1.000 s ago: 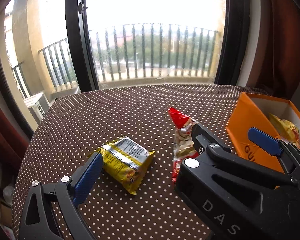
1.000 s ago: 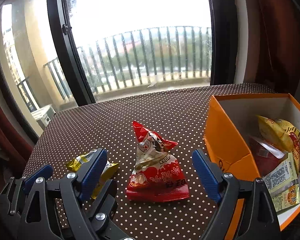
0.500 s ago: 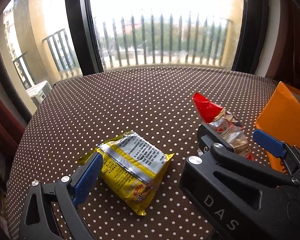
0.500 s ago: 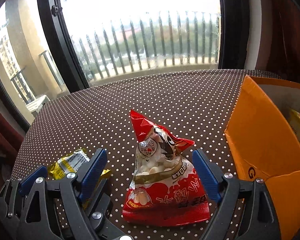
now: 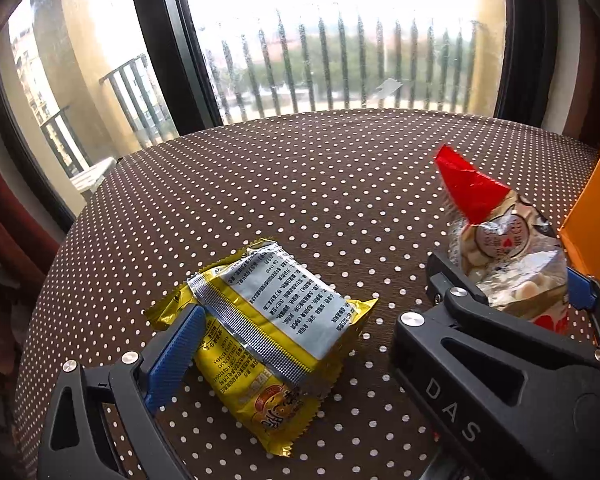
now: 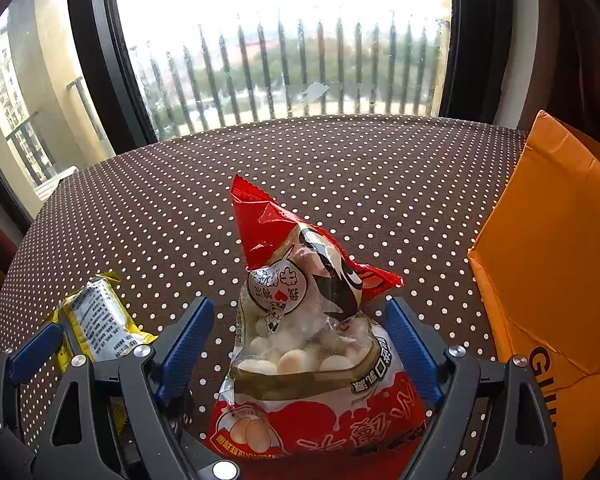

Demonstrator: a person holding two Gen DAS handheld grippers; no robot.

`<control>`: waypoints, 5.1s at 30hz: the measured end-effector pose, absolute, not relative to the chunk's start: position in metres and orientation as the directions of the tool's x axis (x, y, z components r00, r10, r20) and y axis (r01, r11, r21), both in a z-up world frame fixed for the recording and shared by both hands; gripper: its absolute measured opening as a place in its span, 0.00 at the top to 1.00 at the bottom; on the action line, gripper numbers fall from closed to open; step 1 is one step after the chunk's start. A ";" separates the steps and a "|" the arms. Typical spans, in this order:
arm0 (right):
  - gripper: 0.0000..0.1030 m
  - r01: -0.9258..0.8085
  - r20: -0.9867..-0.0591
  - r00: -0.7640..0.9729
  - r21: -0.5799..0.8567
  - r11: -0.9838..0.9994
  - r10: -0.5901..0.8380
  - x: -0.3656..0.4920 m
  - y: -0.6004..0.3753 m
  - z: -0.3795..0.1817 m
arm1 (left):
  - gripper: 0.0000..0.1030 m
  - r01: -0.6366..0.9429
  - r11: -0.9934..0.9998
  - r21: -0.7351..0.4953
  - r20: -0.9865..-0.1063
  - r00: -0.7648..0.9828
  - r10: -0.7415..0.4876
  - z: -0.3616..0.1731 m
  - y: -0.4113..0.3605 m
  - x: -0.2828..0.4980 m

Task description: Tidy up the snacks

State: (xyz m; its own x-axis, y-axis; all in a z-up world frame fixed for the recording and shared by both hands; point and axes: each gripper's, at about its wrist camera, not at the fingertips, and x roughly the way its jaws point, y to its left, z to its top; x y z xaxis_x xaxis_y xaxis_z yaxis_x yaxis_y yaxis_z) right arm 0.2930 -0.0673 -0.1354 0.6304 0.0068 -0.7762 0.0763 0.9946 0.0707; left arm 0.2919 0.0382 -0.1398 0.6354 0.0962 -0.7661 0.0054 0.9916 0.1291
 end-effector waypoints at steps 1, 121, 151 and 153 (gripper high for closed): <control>0.14 0.078 -0.785 0.619 0.067 0.995 0.005 0.295 -0.068 -0.138 | 0.04 0.007 0.990 0.143 -0.766 0.634 0.107 -0.144 0.037 0.293; 0.61 0.025 -0.797 0.604 0.004 1.000 -0.012 0.214 -0.083 -0.112 | 0.12 0.210 0.976 -0.050 -0.817 0.553 -0.161 -0.145 0.037 0.212; 0.60 0.025 -0.813 0.582 0.040 0.999 0.018 0.238 -0.093 -0.118 | 0.25 0.208 0.978 -0.033 -0.794 0.588 -0.152 -0.144 0.026 0.229; 0.60 0.024 -0.815 0.579 0.045 0.999 0.023 0.234 -0.093 -0.118 | 0.27 0.207 0.978 -0.030 -0.794 0.589 -0.149 -0.143 0.026 0.223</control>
